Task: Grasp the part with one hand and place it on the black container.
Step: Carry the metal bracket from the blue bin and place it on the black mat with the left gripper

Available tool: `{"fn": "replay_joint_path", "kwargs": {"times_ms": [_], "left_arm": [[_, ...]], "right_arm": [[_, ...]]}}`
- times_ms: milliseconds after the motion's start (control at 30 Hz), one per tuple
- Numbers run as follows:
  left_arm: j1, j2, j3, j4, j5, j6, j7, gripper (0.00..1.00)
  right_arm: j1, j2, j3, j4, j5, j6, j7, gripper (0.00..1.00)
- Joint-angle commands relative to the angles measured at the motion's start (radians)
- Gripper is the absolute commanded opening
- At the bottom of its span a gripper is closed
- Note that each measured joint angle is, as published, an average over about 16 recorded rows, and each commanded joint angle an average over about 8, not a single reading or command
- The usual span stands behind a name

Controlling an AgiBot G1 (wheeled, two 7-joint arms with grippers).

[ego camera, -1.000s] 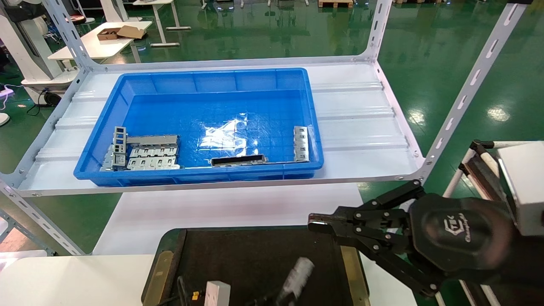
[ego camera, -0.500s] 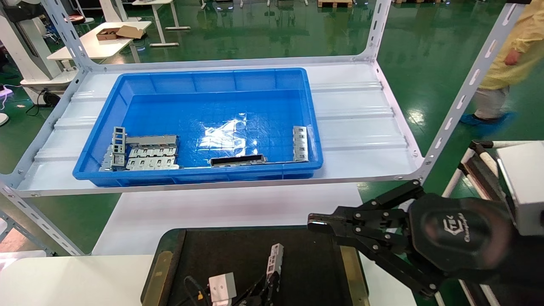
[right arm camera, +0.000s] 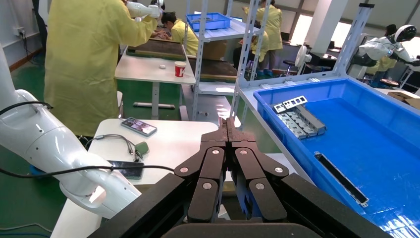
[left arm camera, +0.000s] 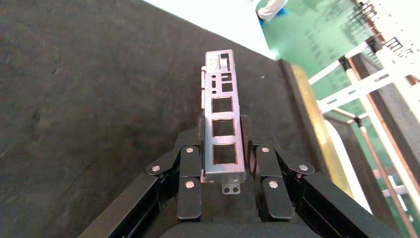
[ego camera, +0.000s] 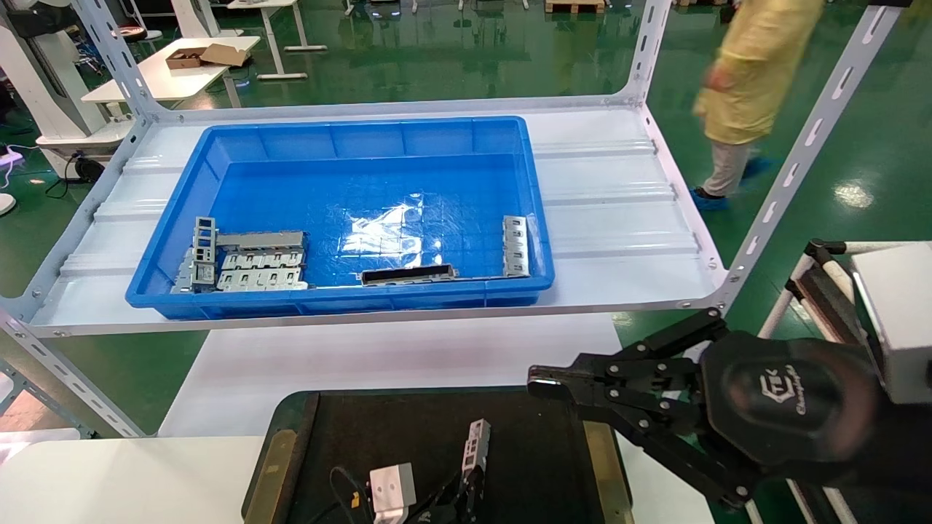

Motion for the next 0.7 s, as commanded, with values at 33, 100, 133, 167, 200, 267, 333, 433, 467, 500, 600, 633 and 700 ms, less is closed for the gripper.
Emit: {"fn": "replay_joint_path", "kwargs": {"times_ms": [33, 100, 133, 167, 200, 267, 333, 433, 467, 500, 600, 633, 700], "left_arm": [[-0.003, 0.0, 0.011, 0.003, 0.002, -0.013, -0.006, 0.0], [-0.005, 0.0, 0.019, 0.006, 0.008, -0.023, -0.014, 0.0], [-0.005, 0.0, 0.023, 0.007, 0.011, -0.027, -0.018, 0.06], [-0.006, 0.001, 0.027, 0.008, 0.013, -0.031, -0.023, 0.17], [-0.007, 0.001, 0.031, 0.009, 0.016, -0.035, -0.028, 0.29], [-0.008, 0.001, 0.038, 0.01, 0.022, -0.042, -0.038, 0.54], [-0.01, 0.0, 0.045, 0.011, 0.029, -0.048, -0.05, 0.79], [-0.013, 0.0, 0.055, 0.013, 0.039, -0.057, -0.068, 1.0], [-0.014, 0.0, 0.057, 0.013, 0.042, -0.059, -0.074, 1.0], [-0.015, 0.0, 0.06, 0.013, 0.046, -0.061, -0.081, 1.0], [-0.018, 0.0, 0.065, 0.009, 0.06, -0.065, -0.102, 1.0], [-0.018, 0.0, 0.066, 0.007, 0.065, -0.065, -0.11, 1.0], [-0.019, -0.002, 0.065, 0.001, 0.076, -0.064, -0.126, 1.0]], "right_arm": [[0.0, 0.0, 0.0, 0.0, 0.0, 0.0, 0.0, 0.0], [0.0, 0.0, 0.0, 0.0, 0.0, 0.0, 0.0, 0.06], [0.0, 0.0, 0.0, 0.0, 0.0, 0.0, 0.0, 0.18], [0.0, 0.0, 0.0, 0.0, 0.0, 0.0, 0.0, 0.31], [0.0, 0.0, 0.0, 0.0, 0.0, 0.0, 0.0, 0.43], [0.0, 0.0, 0.0, 0.0, 0.0, 0.0, 0.0, 0.68], [0.0, 0.0, 0.0, 0.0, 0.0, 0.0, 0.0, 0.93], [0.0, 0.0, 0.0, 0.0, 0.0, 0.0, 0.0, 1.0], [0.0, 0.0, 0.0, 0.0, 0.0, 0.0, 0.0, 1.0], [0.0, 0.0, 0.0, 0.0, 0.0, 0.0, 0.0, 1.0], [0.0, 0.0, 0.0, 0.0, 0.0, 0.0, 0.0, 1.0], [0.0, 0.0, 0.0, 0.0, 0.0, 0.0, 0.0, 1.0], [0.0, 0.0, 0.0, 0.0, 0.0, 0.0, 0.0, 1.0]]}}
